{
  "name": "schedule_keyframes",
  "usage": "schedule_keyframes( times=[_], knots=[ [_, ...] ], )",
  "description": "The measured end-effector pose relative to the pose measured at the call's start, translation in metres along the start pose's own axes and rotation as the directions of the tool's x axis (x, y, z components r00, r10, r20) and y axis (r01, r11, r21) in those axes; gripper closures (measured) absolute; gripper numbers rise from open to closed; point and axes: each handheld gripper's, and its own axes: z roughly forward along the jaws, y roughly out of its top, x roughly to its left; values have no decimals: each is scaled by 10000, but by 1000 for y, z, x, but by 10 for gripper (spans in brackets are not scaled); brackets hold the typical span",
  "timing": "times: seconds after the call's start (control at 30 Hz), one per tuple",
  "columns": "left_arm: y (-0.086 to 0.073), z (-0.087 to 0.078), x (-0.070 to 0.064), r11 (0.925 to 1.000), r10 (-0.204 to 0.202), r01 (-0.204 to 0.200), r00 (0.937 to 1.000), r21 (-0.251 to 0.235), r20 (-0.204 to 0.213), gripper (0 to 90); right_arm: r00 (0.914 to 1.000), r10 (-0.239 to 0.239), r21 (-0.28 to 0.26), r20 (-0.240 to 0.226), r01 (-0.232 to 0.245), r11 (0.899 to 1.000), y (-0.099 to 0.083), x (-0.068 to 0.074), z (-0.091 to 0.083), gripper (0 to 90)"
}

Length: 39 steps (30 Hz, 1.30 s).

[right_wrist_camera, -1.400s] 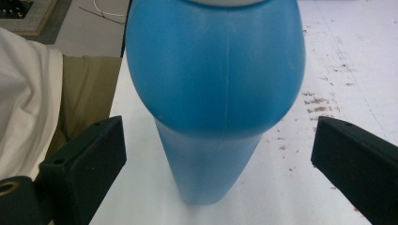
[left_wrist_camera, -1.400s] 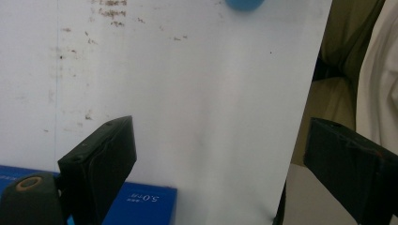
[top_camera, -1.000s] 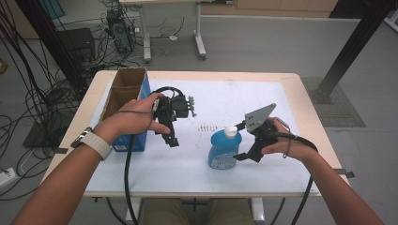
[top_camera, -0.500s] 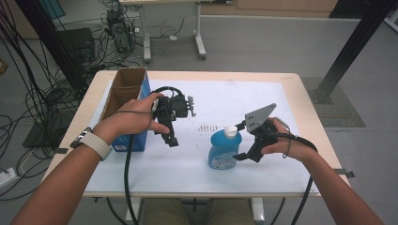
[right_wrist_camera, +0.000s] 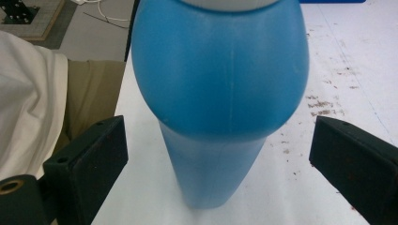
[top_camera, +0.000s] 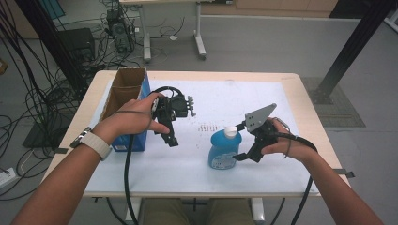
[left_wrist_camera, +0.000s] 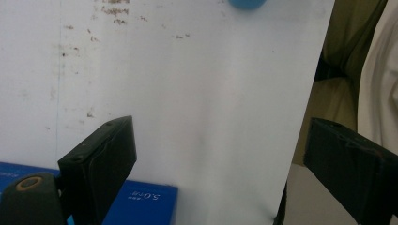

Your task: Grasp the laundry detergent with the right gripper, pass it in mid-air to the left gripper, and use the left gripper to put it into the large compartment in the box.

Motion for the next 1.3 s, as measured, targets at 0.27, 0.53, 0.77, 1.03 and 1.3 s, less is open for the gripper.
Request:
schedule_keyframes(
  times=[0.27,0.53,0.77,1.03,1.3],
  knots=[
    [0,0,-1,10000,-19,19,10000,-9,-16,103,9999,143,14,-68,-143,9999,-1,0,0,42],
    [0,0,-1,10000,-32,32,10000,-6,-33,103,9999,119,-47,-55,-119,9999,0,0,0,42],
    [0,0,-1,10000,-48,48,10000,-11,-31,103,9999,78,-82,-69,-79,9999,0,1,-1,48],
    [0,0,-1,10000,-52,52,10000,-3,-48,103,9999,90,-102,-47,-90,9999,0,1,-2,50],
    [0,0,-1,10000,-48,48,10000,19,-34,103,9999,111,-132,6,-111,9999,0,0,-2,42]
  ],
)
